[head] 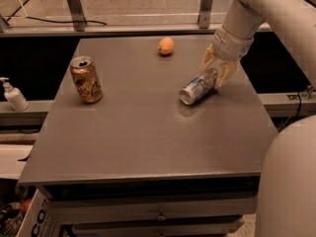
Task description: Place redbull can upright
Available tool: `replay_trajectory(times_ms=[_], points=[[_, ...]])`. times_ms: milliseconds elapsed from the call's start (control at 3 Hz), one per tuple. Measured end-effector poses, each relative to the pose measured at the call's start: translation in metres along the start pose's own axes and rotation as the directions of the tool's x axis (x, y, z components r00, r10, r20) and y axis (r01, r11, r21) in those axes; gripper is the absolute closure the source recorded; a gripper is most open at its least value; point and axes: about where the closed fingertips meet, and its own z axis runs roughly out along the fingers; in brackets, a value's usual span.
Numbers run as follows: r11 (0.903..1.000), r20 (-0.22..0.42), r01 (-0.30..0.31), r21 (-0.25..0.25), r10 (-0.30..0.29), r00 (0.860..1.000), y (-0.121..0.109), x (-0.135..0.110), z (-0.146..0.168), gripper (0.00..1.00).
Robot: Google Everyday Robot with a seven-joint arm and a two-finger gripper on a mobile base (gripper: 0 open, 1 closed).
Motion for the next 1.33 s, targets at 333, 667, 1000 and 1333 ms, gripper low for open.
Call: replay_trajectory(times_ms=[333,667,1000,1333], points=[[1.0000,-0.006,-0.003,-0.004,0.003,1.000,0.001,0.002,-0.002,0.85],[0.9996,-0.008,0.024,0.013,-0.024,1.000,-0.008,-0.003,-0.011,1.00],[0.9955,0.008,0.084,0.042,-0.085,0.996,-0.030,-0.016,-0.024,1.00],[0.9794,0.042,0.175,0.100,-0.180,0.983,-0.052,-0.033,-0.041,1.00]])
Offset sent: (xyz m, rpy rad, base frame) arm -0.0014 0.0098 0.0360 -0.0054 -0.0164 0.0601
